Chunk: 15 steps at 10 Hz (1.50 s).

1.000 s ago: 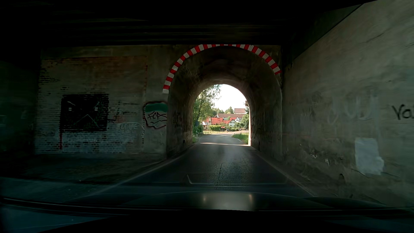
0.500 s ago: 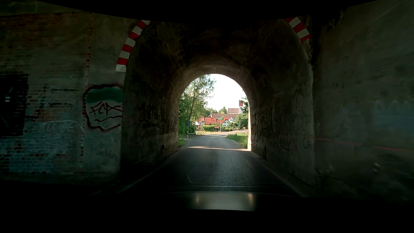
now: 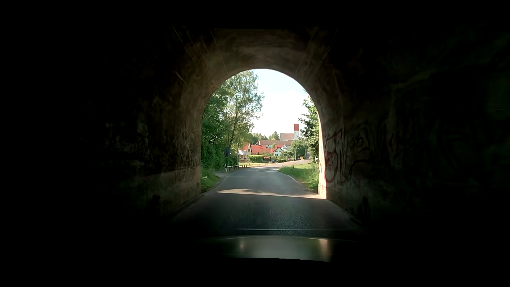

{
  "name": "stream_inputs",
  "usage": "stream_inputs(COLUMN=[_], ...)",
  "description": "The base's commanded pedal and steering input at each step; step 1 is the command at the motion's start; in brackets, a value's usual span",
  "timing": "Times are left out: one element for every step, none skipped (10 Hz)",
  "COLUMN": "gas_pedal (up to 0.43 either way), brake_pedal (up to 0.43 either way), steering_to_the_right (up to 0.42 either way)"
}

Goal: Follow the waypoints while adhering to traffic rules and regulations

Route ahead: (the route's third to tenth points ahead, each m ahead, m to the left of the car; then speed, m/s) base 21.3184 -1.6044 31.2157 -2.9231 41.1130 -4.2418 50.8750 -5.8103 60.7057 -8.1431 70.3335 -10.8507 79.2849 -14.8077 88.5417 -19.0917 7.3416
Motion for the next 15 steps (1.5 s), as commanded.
stream_inputs(gas_pedal=[0.177,0.177,0.177,0.177,0.177,0.138,0.138,0.138,0.138,0.138,0.138,0.13,0.13,0.13,0.13], brake_pedal=[0.006,0.006,0.006,0.006,0.006,0.006,0.006,0.006,0.006,0.006,0.006,0.006,0.006,0.006,0.006], steering_to_the_right=[-0.006,-0.006,-0.001,0.002,0.002,0.002,0.002,0.002,0.002,0.002,0.002,0.002,0.004,0.005,0.006])
